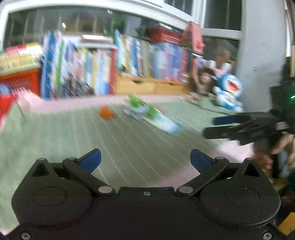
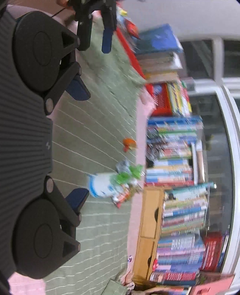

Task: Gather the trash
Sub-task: 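Raise both open grippers back over the bed toward the remaining trash, then grasp the green plastic bag with the right gripper while the left grasps the orange peel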

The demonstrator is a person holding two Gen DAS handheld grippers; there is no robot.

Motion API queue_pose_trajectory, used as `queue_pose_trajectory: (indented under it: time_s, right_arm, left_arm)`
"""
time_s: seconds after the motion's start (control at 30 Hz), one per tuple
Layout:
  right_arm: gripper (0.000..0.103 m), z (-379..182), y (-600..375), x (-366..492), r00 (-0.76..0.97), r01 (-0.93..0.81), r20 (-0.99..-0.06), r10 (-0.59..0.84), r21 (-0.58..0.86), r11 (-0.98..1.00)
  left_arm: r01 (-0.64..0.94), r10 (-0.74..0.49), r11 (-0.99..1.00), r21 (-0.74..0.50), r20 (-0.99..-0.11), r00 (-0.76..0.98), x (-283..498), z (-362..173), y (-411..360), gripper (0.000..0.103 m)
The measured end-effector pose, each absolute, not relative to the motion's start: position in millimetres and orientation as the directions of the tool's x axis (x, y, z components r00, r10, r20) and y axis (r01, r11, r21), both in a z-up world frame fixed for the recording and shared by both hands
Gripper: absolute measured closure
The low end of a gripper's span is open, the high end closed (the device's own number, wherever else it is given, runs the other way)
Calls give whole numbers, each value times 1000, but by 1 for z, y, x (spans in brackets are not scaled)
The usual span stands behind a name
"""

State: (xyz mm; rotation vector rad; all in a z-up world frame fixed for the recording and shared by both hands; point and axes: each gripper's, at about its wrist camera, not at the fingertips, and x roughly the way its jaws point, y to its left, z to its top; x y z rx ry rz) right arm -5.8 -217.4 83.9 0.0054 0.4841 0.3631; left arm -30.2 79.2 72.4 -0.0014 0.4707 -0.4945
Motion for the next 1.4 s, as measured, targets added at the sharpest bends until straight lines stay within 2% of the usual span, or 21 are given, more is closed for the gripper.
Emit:
queue_pose_trajectory:
  time_s: [0.13,0.27,0.33,0.47,0.6,0.77,0.83,0.9,1.03,1.17,1.2,1.23,1.3,1.4]
  right_arm:
    - [0,91,-229,39,848,-267,-432,307,153,952]
    - [0,91,-226,78,864,-240,-426,270,123,963]
    - [2,87,-219,95,860,-252,-440,260,76,965]
    - [12,77,-201,123,830,-319,-483,278,-4,948]
    - [17,64,-191,158,818,-335,-511,263,-51,941]
    - [20,46,-185,190,806,-338,-540,243,-83,938]
    - [23,41,-183,197,797,-351,-548,254,-77,933]
    - [29,38,-181,202,790,-359,-553,265,-66,931]
    - [35,38,-181,204,797,-355,-542,267,-63,933]
    - [53,38,-180,208,794,-363,-546,269,-70,929]
    - [54,38,-180,209,791,-366,-549,271,-70,928]
    - [61,37,-180,211,789,-369,-550,272,-71,927]
    - [63,35,-180,213,788,-370,-553,271,-74,926]
    - [64,35,-181,210,790,-375,-544,281,-66,925]
  left_arm:
    - [332,-307,943,-19,-437,846,30,80,71,0]
    - [305,-284,952,-31,-462,840,99,75,63,2]
    - [306,-290,951,-46,-477,830,132,68,58,7]
    - [297,-285,952,-72,-559,779,197,47,48,31]
    - [263,-314,949,-173,-584,748,241,29,46,33]
    - [224,-313,949,-222,-574,757,274,19,34,36]
    - [218,-303,953,-213,-593,746,285,16,27,43]
    - [191,-276,961,-201,-621,733,292,12,23,56]
    - [142,-258,962,-232,-616,744,296,7,27,61]
    - [171,-292,953,-248,-613,734,298,4,25,78]
    - [184,-295,953,-239,-613,733,298,4,22,78]
    - [187,-285,957,-220,-612,737,297,4,19,79]
    - [186,-269,963,-197,-603,751,295,5,16,85]
    - [168,-257,965,-201,-600,758,295,7,18,88]
